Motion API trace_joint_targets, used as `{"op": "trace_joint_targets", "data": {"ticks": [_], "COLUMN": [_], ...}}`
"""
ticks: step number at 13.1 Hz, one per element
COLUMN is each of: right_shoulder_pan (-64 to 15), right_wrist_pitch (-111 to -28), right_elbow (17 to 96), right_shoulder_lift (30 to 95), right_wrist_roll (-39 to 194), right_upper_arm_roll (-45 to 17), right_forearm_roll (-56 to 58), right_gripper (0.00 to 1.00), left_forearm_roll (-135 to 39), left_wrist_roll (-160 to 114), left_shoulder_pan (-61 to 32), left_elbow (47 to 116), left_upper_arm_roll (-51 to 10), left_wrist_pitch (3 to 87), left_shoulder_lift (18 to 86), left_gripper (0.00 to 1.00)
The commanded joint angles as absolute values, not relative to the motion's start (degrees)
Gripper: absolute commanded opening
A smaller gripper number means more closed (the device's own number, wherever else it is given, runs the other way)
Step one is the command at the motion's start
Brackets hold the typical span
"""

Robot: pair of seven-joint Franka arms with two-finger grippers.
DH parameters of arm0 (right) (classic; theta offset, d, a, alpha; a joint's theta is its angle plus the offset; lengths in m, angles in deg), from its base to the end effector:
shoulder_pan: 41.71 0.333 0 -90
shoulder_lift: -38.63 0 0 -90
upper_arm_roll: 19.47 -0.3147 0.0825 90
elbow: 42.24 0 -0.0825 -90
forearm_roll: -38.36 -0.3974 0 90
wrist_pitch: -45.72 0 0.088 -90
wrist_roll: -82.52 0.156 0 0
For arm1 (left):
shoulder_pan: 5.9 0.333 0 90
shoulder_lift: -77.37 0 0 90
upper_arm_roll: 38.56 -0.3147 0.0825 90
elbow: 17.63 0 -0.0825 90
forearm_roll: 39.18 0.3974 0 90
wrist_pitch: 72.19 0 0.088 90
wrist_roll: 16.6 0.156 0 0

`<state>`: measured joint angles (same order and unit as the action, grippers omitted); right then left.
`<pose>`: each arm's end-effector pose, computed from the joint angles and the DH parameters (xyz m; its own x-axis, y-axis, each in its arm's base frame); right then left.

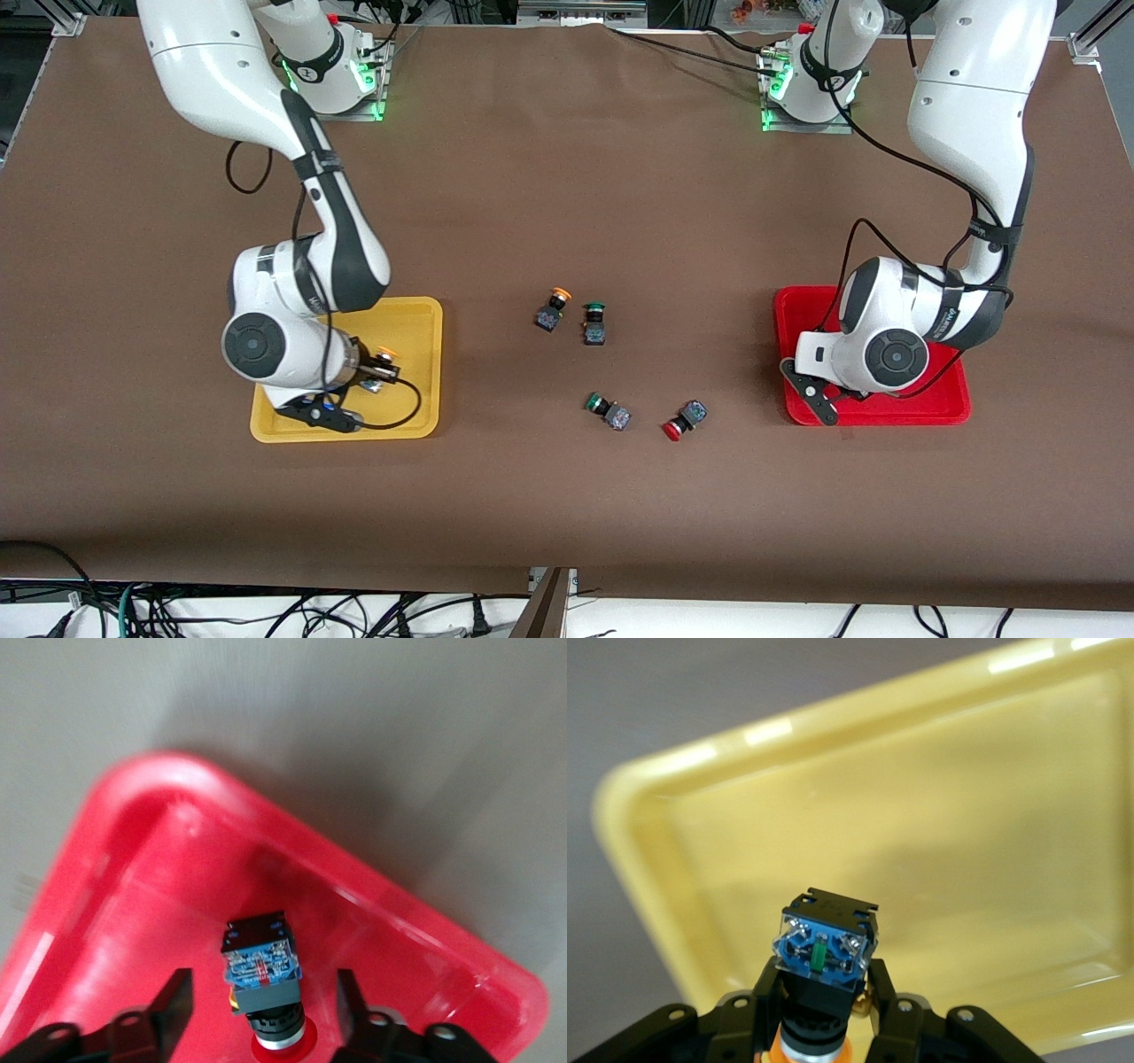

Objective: Place red and yellow buttons in trays
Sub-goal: 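Open both grippers to drop the buttons into their trays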

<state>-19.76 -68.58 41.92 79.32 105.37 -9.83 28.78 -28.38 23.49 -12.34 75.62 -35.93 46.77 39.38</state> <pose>0.6775 0.1792 0.1940 0.9574 -0.2334 -0.1700 -0.2299 -0.9724 0.0404 0.6605 -0.0860 0.1603 0.5515 -0.7995 -0.2381 -0.8146 -0.5776 0.0525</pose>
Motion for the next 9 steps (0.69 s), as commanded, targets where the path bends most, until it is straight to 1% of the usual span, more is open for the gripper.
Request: {"op": "trace_joint_targets", "data": {"ticks": [1, 2, 3, 4, 5, 7, 9], "right_shoulder_pan": [-18.6, -18.6, -18.6, -18.5, -18.4, -17.4, -15.8], "right_wrist_pitch": [-72.4, -73.2, -72.7, -71.9, -70.9, -67.0, -66.2], "right_elbow": [49.9, 50.8, 50.4, 50.0, 48.5, 43.8, 41.1], "right_shoulder_lift": [76.2, 75.9, 75.5, 74.8, 74.8, 74.9, 76.6], "right_wrist_roll": [104.0, 104.1, 104.8, 105.4, 107.4, 111.8, 118.0], "right_upper_arm_roll": [-9.5, -9.5, -9.5, -9.5, -9.7, -10.0, -10.1], "right_forearm_roll": [28.8, 28.5, 28.3, 28.2, 27.4, 24.2, 19.0], "right_gripper": [0.62, 0.77, 0.82, 0.85, 0.85, 0.86, 0.86], "left_forearm_roll": [-30.7, -34.6, -37.6, -39.9, -40.6, -43.0, -45.8], "left_wrist_roll": [24.1, 24.0, 23.9, 23.0, 22.1, 21.2, 21.2], "left_shoulder_pan": [-12.6, -12.9, -14.1, -16.3, -17.4, -17.9, -18.7], "left_elbow": [75.2, 72.8, 70.7, 68.5, 67.5, 67.9, 67.8], "left_upper_arm_roll": [-34.1, -33.2, -32.8, -32.2, -32.2, -31.9, -31.4], "left_wrist_pitch": [46.0, 46.2, 46.5, 48.6, 52.5, 63.3, 70.2], "left_shoulder_lift": [43.4, 43.2, 42.4, 40.7, 39.2, 36.2, 32.1], "left_gripper": [1.00, 1.00, 1.00, 1.00, 1.00, 1.00, 1.00]}}
